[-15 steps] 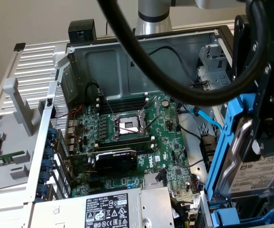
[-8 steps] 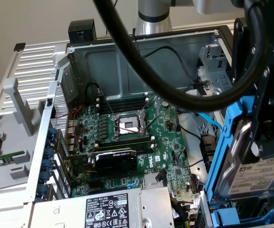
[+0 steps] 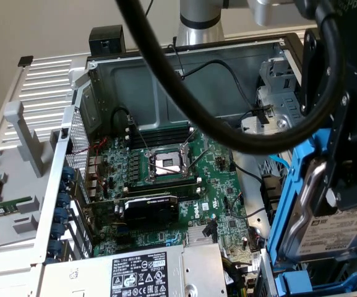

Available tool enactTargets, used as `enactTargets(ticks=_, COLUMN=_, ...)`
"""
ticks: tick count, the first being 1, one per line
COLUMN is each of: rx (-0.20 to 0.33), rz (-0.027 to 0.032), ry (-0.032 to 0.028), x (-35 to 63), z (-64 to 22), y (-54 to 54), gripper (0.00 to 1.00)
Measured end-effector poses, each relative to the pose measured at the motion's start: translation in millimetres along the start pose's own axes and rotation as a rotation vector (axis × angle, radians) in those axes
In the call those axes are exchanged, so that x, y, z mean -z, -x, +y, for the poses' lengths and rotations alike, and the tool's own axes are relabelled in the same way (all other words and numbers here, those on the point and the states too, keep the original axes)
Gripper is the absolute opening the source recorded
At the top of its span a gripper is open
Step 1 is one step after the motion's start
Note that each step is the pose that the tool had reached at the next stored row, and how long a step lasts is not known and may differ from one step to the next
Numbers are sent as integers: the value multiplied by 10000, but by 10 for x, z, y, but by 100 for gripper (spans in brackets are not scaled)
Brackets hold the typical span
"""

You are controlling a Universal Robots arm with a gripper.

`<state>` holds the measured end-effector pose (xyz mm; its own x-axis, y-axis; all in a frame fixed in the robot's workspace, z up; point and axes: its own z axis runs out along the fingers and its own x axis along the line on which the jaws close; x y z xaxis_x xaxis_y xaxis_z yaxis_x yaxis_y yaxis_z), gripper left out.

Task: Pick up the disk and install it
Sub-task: 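Insert the disk into the insertion slot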

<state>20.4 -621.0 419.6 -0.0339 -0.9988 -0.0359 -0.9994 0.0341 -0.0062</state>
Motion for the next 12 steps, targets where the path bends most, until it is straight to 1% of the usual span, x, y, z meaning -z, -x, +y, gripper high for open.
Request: enactTargets(ticks=12, rx=-19, rz=1, ry=-1, x=-61, z=0, y=-2, gripper=37)
